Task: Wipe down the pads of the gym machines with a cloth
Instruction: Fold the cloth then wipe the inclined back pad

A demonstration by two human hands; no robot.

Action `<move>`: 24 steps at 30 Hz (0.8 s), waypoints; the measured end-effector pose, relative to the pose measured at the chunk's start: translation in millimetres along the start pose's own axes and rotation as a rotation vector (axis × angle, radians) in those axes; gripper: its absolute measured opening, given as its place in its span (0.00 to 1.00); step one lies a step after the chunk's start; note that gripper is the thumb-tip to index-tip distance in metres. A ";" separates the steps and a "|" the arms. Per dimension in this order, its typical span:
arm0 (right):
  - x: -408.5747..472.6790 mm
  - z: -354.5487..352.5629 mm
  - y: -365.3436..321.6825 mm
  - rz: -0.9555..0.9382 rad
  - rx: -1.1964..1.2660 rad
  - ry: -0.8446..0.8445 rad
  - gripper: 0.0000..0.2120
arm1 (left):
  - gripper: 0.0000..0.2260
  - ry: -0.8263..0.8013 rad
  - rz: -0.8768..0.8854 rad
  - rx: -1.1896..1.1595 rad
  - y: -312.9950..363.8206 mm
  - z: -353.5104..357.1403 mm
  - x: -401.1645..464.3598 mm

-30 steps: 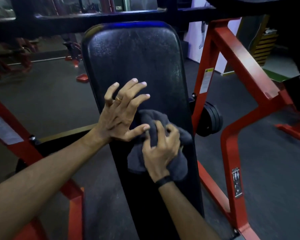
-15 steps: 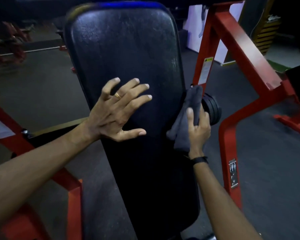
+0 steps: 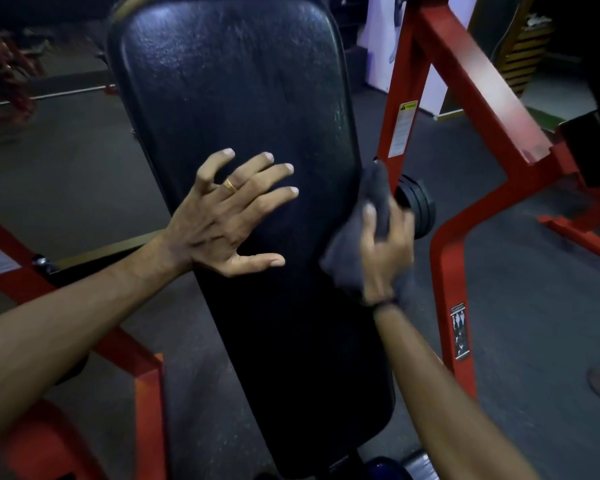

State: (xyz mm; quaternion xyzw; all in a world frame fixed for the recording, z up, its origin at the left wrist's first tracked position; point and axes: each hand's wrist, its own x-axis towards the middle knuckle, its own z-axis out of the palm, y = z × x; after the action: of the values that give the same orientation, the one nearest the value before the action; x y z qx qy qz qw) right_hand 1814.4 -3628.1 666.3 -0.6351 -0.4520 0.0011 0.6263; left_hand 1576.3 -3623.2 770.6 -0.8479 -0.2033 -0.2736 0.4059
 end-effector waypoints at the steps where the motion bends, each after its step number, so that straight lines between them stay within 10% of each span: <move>1: 24.2 13.1 -31.9 -0.076 0.005 0.069 0.21 | 0.34 0.002 -0.004 0.000 0.4 -0.5 0.8; 7: 28.2 30.9 -59.2 -0.322 -0.075 0.172 0.17 | 0.34 0.021 -0.049 0.011 -0.1 0.7 -0.1; 13: -154.4 -44.9 63.4 -0.046 -0.225 -0.328 0.21 | 0.34 0.036 -0.046 -0.004 -0.4 3.9 -1.3; 24: -1.7 42.2 -98.1 -0.236 -0.096 0.126 0.17 | 0.34 0.017 -0.106 -0.007 1.4 -2.8 -0.1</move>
State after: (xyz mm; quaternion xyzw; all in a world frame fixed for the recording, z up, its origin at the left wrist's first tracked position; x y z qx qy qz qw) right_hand 1733.3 -3614.5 734.4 -0.6054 -0.4831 -0.1340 0.6181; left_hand 1576.2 -3626.3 771.2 -0.8350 -0.2438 -0.3026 0.3897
